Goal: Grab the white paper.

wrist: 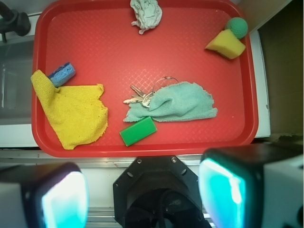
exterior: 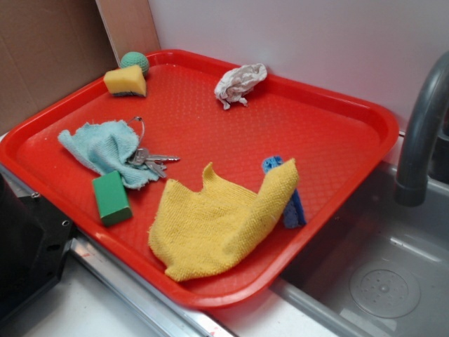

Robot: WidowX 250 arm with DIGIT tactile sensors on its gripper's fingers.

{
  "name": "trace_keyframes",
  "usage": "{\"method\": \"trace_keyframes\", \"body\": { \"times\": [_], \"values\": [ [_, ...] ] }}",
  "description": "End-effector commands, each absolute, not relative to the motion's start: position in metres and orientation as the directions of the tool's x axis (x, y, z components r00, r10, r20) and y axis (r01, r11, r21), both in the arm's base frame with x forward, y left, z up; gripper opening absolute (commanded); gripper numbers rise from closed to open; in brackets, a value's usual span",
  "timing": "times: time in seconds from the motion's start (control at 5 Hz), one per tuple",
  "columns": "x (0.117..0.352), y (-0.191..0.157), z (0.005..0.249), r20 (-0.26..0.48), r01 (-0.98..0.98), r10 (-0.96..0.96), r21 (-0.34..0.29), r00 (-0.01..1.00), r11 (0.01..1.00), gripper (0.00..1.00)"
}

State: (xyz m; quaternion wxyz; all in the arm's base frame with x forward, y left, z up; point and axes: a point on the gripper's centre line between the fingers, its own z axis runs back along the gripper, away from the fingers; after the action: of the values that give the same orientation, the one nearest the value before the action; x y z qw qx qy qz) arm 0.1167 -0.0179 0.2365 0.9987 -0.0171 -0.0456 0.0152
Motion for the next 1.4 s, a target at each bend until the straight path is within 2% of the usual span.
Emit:
{"method": "trace_keyframes", "body": {
  "times": [0.0,0.2,0.4,0.6,0.8,1.0,1.2],
  "values": [
    [0.117,-0.018,0.236,0.091,-0.029,0.032,-0.035,0.995,0.999,1.00],
    [0.124,0.032,0.186,-0.061,-0.207,0.209,0.032,0.976,0.978,1.00],
    [0.154,0.056,0.142,0.045,-0.134,0.131,0.099,0.990,0.986,1.00],
    [0.182,0.051,0.124,0.179,-0.045,0.032,0.068,0.983,0.997,1.00],
    [0.233,0.034,0.107,0.292,0.059,-0.089,0.109,0.952,0.992,1.00],
    [0.256,0.025,0.110,0.325,0.065,-0.104,0.130,0.940,0.989,1.00],
    [0.270,0.014,0.097,0.323,0.048,-0.091,0.139,0.942,0.989,1.00]
  ]
}}
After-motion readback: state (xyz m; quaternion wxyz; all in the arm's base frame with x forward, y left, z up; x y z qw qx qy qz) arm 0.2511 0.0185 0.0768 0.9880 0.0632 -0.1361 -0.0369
